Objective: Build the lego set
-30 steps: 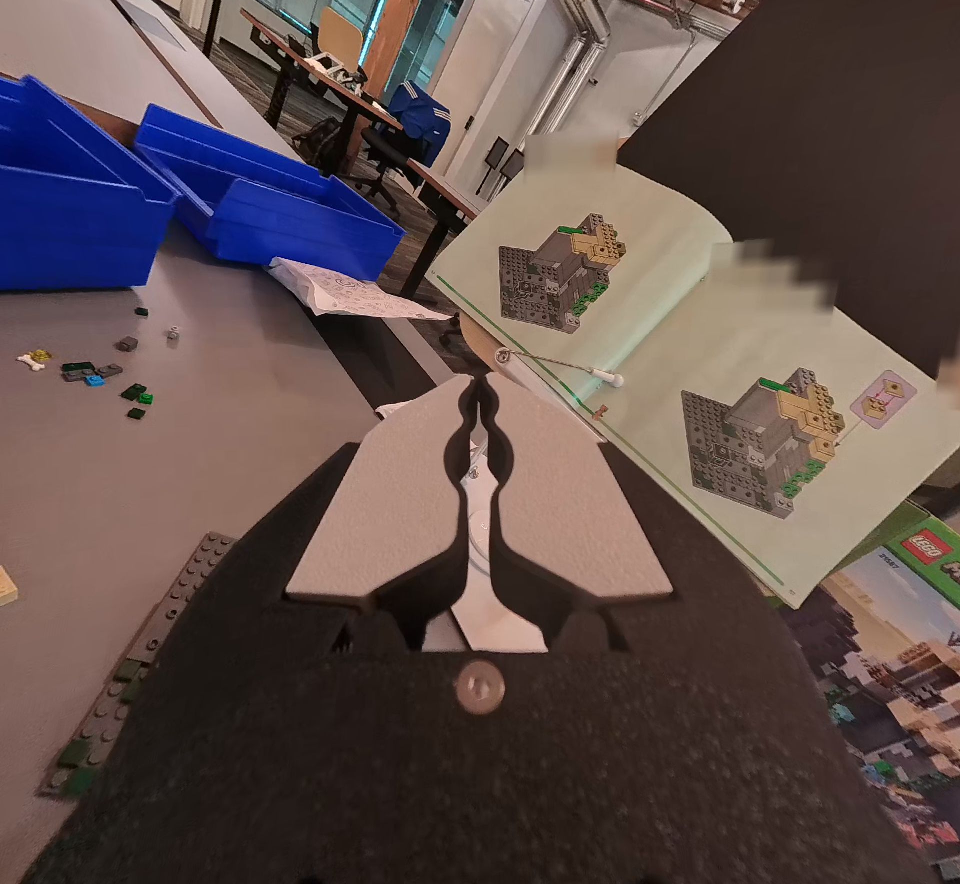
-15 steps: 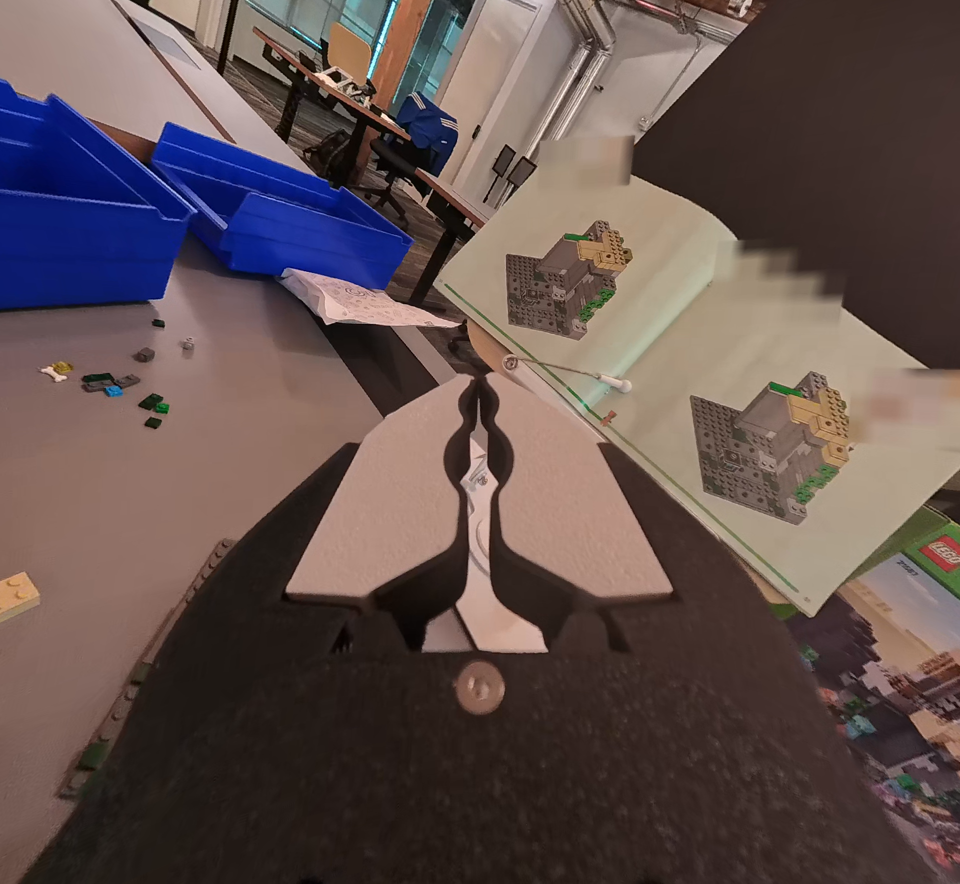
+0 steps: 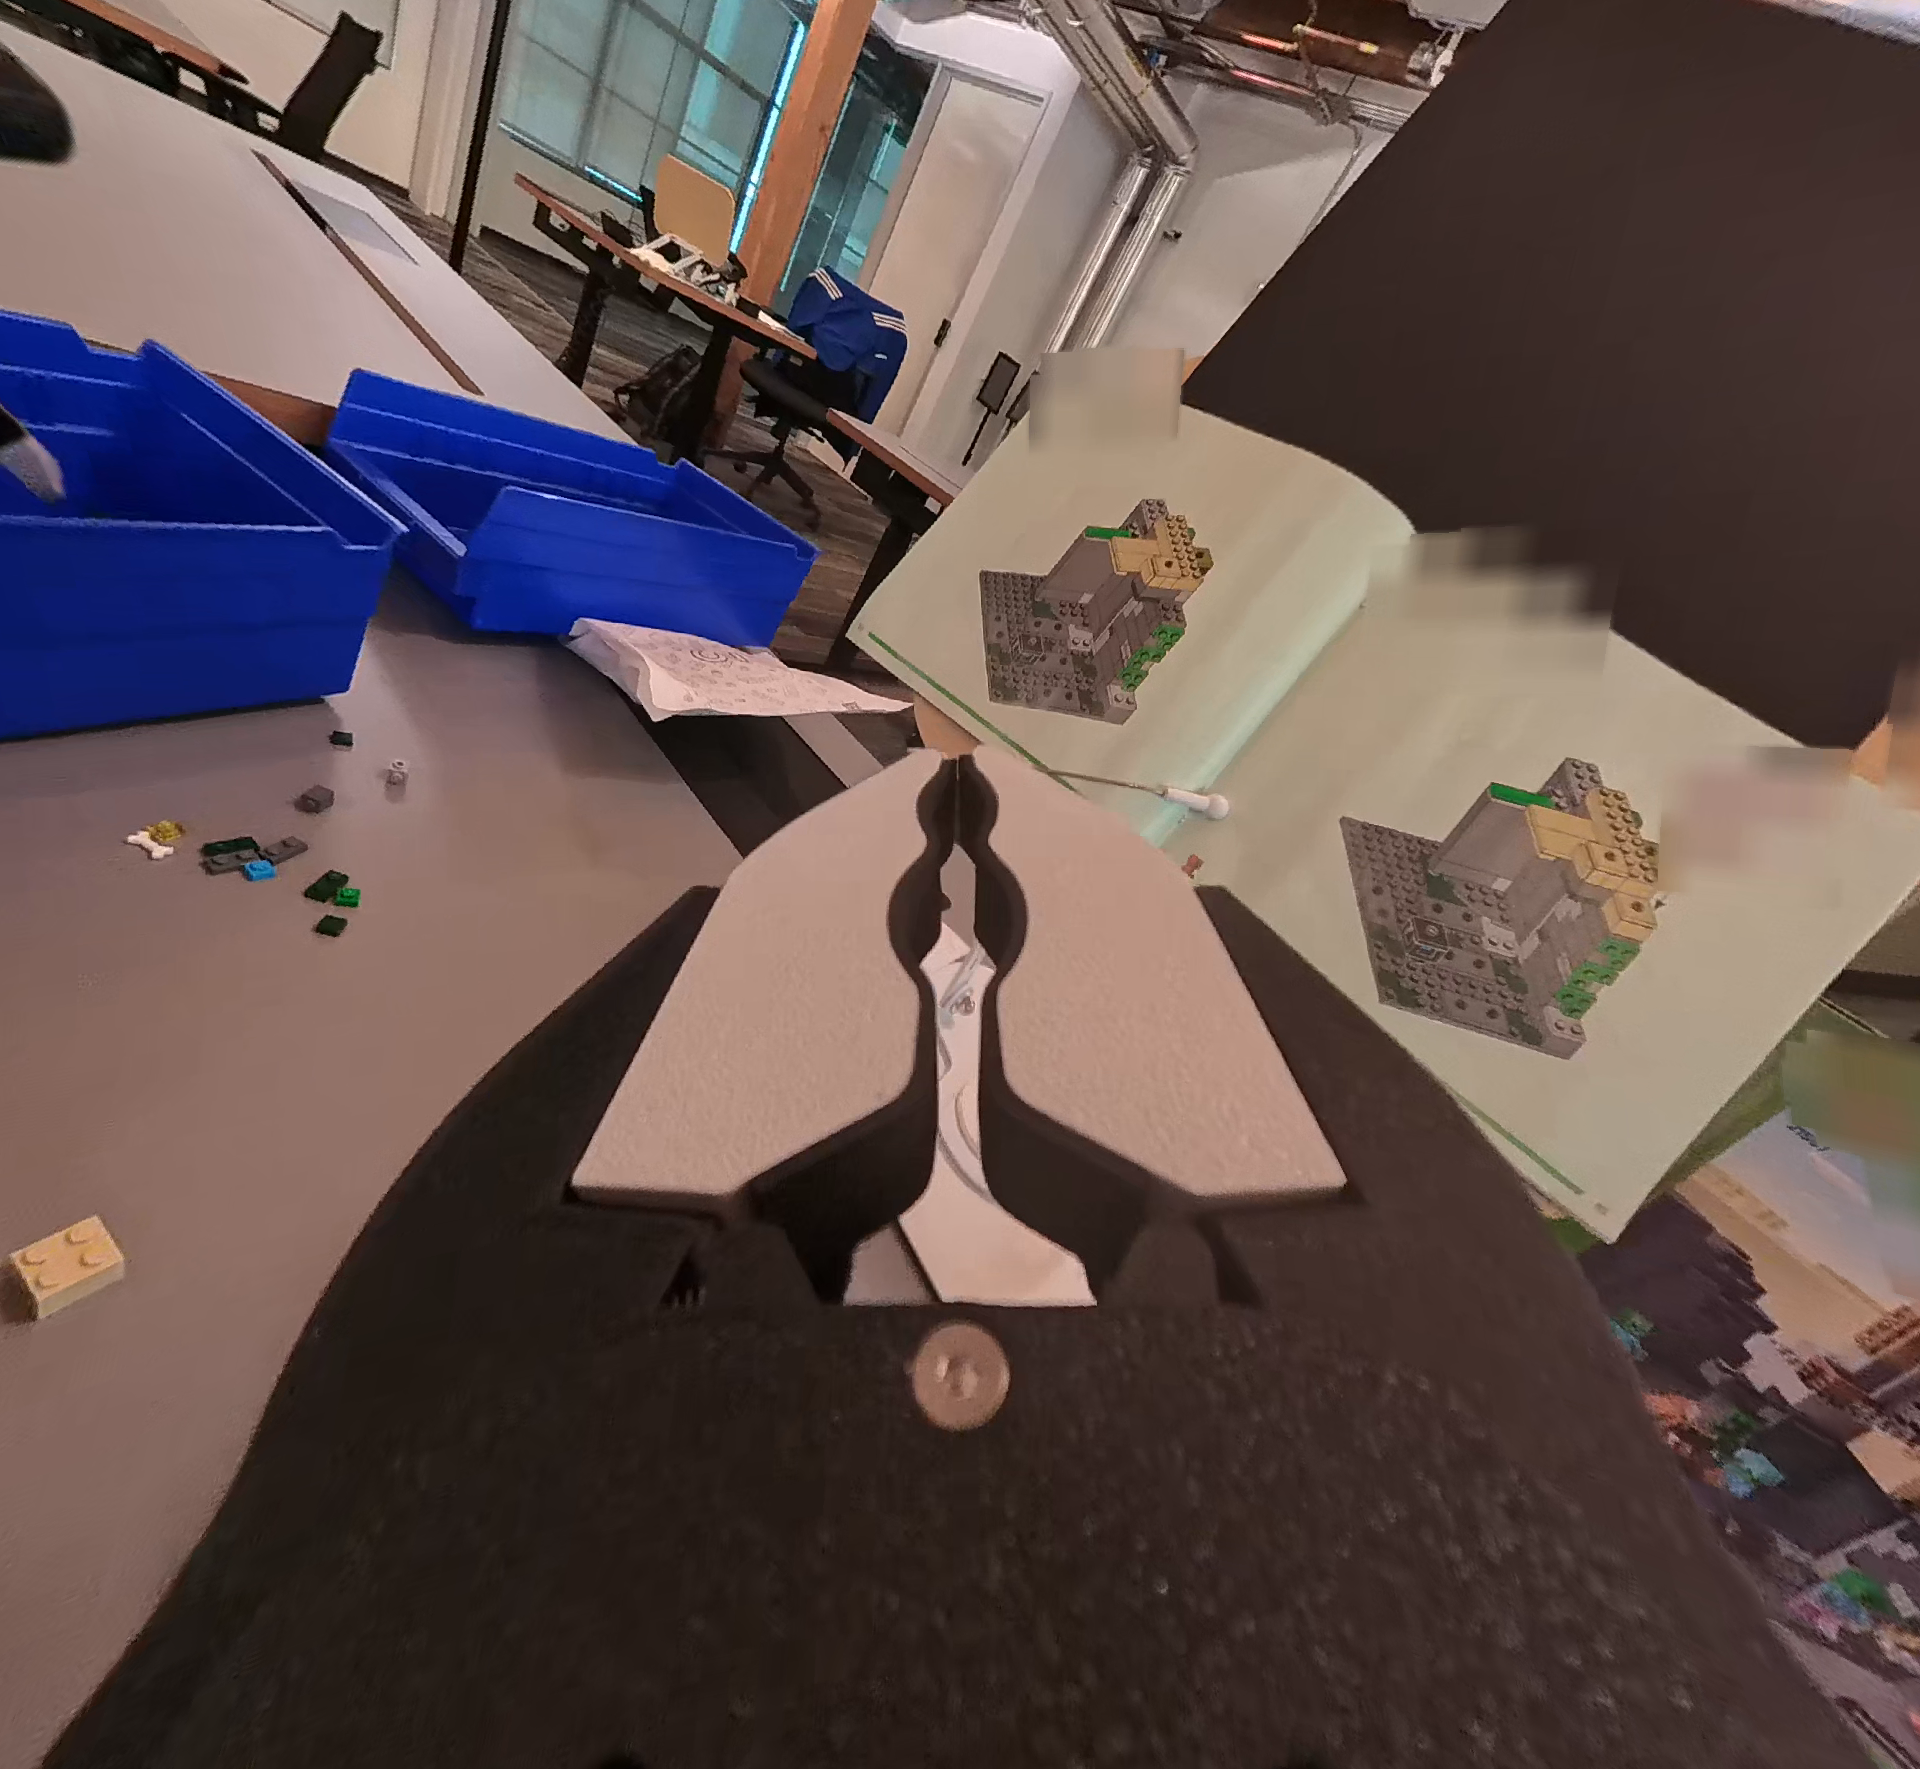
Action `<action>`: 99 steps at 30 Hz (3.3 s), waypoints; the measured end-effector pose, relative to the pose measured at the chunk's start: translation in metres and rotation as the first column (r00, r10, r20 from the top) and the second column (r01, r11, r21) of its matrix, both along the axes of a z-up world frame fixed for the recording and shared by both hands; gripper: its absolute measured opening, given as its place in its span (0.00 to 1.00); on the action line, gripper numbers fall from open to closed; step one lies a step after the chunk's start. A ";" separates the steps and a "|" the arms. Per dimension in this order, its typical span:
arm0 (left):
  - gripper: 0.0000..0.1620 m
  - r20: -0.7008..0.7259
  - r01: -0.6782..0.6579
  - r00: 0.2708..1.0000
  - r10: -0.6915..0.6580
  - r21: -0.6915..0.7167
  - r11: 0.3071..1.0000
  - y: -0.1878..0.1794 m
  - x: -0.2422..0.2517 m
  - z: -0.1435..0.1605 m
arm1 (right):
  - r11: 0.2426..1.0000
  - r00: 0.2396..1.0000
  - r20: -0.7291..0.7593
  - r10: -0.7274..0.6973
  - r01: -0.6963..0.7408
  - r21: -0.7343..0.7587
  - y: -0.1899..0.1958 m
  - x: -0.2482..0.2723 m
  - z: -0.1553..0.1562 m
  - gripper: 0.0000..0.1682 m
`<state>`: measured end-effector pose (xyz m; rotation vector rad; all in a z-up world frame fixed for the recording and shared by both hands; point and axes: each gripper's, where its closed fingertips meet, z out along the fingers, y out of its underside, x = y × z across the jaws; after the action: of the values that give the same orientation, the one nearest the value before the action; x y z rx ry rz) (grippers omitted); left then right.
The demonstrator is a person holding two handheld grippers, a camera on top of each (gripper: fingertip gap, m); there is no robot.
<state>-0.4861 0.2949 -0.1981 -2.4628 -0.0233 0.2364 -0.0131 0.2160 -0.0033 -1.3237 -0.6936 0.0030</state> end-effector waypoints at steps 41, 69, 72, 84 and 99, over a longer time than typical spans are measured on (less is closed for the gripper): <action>0.03 -0.015 -0.340 0.940 0.340 -0.090 0.936 0.015 -0.047 -0.043 | 0.999 0.988 -0.153 -0.034 0.028 -0.040 0.011 0.042 0.009 0.00; 0.01 -0.231 0.807 0.516 -0.825 0.453 0.379 -0.092 0.336 0.149 | 0.978 0.981 -0.121 0.149 -0.165 -0.127 -0.008 -0.004 -0.004 0.00; 0.01 -0.324 0.850 0.408 -0.853 0.476 0.226 -0.116 0.380 0.145 | 0.942 0.956 -0.163 0.243 -0.273 -0.194 -0.021 -0.020 -0.008 0.00; 0.01 -0.501 0.882 0.053 -0.864 0.430 -0.195 -0.193 0.467 0.091 | 0.674 0.866 -0.334 0.373 -0.500 -0.544 -0.108 -0.005 -0.091 0.22; 0.02 -0.582 0.849 -0.077 -0.810 0.388 -0.360 -0.232 0.471 0.069 | 0.409 0.683 -0.673 0.284 -0.721 -0.560 -0.154 -0.019 -0.125 0.19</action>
<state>-0.0150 0.0628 -0.1287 -0.9535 1.5248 -0.3889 -0.0317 0.0624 -0.1280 -1.7984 -0.6597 1.3136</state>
